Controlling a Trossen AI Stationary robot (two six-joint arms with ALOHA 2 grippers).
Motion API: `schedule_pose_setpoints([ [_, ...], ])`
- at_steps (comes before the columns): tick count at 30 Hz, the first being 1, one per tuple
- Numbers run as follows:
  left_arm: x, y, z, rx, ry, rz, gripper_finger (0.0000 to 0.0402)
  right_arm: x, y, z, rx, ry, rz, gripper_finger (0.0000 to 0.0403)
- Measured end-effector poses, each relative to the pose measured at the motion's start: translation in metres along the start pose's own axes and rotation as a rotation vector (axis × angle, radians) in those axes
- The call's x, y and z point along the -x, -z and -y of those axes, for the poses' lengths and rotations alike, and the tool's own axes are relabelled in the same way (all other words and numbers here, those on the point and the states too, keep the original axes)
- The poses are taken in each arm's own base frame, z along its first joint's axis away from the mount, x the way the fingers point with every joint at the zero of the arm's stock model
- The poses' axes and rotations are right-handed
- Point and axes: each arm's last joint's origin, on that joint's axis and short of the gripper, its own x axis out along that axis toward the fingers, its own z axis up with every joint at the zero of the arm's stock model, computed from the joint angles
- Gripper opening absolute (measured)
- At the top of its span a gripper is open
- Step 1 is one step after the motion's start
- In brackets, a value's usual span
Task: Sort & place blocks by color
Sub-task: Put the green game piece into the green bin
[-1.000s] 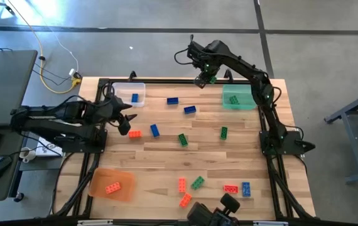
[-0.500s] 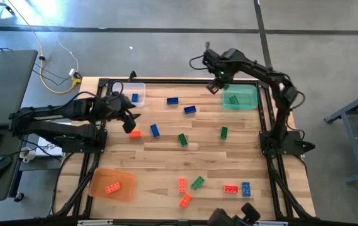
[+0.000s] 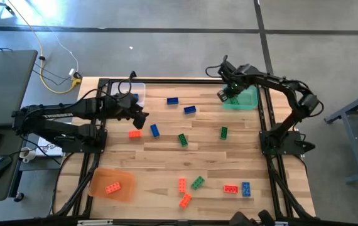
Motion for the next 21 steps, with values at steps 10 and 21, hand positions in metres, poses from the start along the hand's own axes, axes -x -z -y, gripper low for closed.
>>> schedule_pose_setpoints([
  [10, -0.024, 0.004, 0.005, 0.370, -0.054, -0.061, 0.0225, -0.027, 0.019, 0.018, 0.045, 0.033, -0.071, 0.0109],
  [21, -0.049, 0.017, 0.020, 0.513, -0.069, -0.165, 0.0225, -0.031, 0.017, 0.034, 0.055, 0.027, -0.077, 0.0167],
])
